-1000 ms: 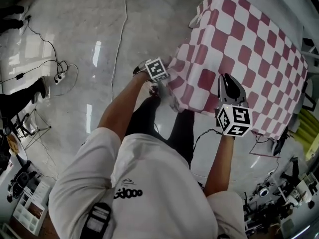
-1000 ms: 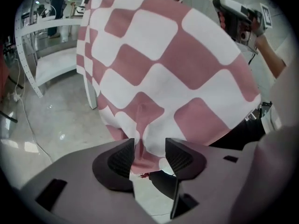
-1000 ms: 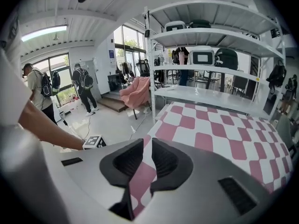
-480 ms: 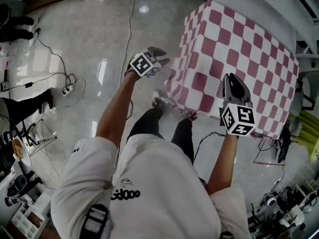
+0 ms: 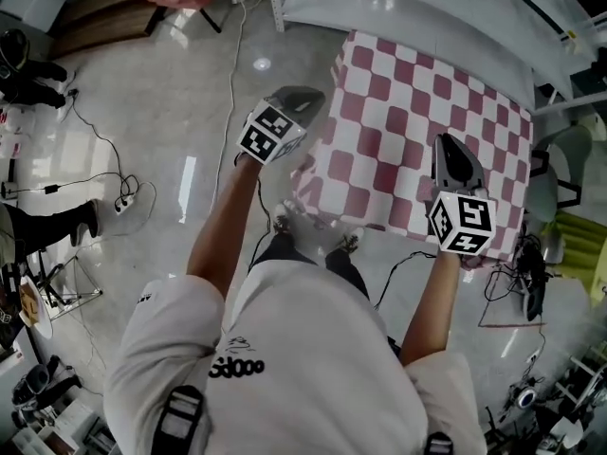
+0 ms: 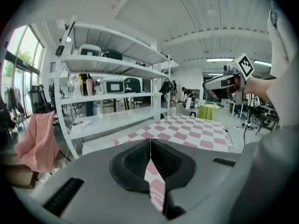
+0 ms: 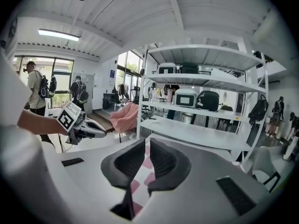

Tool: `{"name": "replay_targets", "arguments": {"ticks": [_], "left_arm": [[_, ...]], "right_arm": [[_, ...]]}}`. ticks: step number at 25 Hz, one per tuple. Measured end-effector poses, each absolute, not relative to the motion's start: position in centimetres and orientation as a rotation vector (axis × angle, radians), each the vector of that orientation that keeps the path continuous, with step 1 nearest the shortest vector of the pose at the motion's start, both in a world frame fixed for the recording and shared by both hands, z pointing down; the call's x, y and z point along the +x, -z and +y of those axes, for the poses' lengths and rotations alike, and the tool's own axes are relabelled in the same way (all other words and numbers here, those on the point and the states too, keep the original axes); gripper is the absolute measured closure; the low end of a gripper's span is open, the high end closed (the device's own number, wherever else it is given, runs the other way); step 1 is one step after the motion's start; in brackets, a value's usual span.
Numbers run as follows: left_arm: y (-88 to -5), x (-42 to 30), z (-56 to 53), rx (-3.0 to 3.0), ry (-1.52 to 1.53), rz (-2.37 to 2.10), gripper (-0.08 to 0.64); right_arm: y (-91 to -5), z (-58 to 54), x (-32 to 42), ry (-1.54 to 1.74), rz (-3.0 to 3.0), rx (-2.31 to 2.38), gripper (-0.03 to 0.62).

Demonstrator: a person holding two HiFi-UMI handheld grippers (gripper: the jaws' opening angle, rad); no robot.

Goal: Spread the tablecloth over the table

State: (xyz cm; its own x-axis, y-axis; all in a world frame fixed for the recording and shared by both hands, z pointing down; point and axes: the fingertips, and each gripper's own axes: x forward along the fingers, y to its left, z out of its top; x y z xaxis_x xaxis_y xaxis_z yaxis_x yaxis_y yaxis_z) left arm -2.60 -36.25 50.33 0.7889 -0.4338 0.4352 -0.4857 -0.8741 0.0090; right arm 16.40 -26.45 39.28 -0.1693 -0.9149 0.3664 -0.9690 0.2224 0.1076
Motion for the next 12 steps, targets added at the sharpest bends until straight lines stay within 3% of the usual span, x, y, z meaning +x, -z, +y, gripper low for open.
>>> {"name": "replay_targets", "arguments": {"ticks": [12], "left_arm": [[-34.4, 2.5, -34.3, 3.028, -0.329, -0.91, 0.528]], "right_arm": [[-30.2, -24.3, 19.6, 0.108, -2.108, 1.763, 0.554]]}}
